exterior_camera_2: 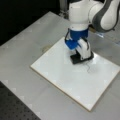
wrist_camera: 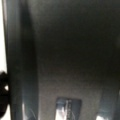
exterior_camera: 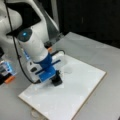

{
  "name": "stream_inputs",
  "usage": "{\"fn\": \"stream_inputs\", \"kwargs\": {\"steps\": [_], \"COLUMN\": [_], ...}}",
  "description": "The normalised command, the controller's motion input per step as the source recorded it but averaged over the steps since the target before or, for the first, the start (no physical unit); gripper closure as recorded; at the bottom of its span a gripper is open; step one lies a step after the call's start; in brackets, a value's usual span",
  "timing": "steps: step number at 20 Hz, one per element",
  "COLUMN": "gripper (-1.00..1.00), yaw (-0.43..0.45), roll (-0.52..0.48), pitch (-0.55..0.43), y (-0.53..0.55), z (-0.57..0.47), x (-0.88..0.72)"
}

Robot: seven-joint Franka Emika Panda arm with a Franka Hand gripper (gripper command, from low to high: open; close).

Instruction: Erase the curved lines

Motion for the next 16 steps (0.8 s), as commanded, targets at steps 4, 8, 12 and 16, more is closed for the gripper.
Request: {"fn": "stream_inputs", "kwargs": {"steps": [4,8,12,16], "gripper": [1.0,1.0,1.0,1.0], "yaw": [-0.123,-0.131,-0.188,-0.179], "roll": [0.021,0.025,0.037,0.021], "pitch": [-0.225,-0.227,-0.253,-0.252], "y": [0.12,0.16,0.25,0.33], "z": [-0.38,-0.4,-0.41,-0.42], "x": [-0.19,-0.23,-0.22,-0.24]}}
